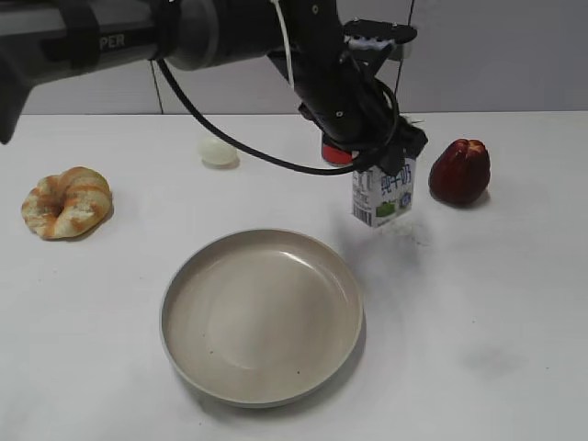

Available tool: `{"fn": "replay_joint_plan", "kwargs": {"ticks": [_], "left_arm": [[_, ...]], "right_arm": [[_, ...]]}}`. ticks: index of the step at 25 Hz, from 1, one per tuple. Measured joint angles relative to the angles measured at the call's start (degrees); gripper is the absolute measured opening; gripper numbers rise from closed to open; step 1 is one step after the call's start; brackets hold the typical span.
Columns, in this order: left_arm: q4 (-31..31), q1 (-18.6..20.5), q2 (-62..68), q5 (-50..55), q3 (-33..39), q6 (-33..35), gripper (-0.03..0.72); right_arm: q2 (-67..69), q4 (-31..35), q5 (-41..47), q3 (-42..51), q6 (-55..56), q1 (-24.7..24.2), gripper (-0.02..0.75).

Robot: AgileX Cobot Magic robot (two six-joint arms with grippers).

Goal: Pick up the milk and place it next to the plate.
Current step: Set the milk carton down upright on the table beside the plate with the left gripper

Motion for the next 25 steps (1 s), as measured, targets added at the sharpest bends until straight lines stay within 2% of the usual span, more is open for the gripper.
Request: {"fn": "replay_joint_plan", "kwargs": {"ticks": [6,8,13,16,21,25], "left_arm": [[1.1,-4.3,-1.5,6.9,0.0,-10.3,0.299],[4.8,-6.0,-1.5,8.7,0.0,-15.1,0.299],[20.3,-9.8,-1.5,9.9,0.0,-33.6,0.298],[23.6,-11.6,-1.5,8.9,0.0,-40.9,0.298],[25.1,-13.8,-1.5,9.1,0.0,-49.8,0.298],[31.1,-14.9,-1.4,13.4,0.0,-52.5,0.298]], "right_arm": [[0.0,0.0,0.0,0.0,0.0,0.0,0.466],[0.0,0.0,0.0,0.0,0.0,0.0,0.466],[0.0,0.0,0.0,0.0,0.0,0.0,0.466],[0.0,0.0,0.0,0.0,0.0,0.0,0.466],[0.0,0.0,0.0,0.0,0.0,0.0,0.466],[0.0,0.0,0.0,0.0,0.0,0.0,0.466]]}}
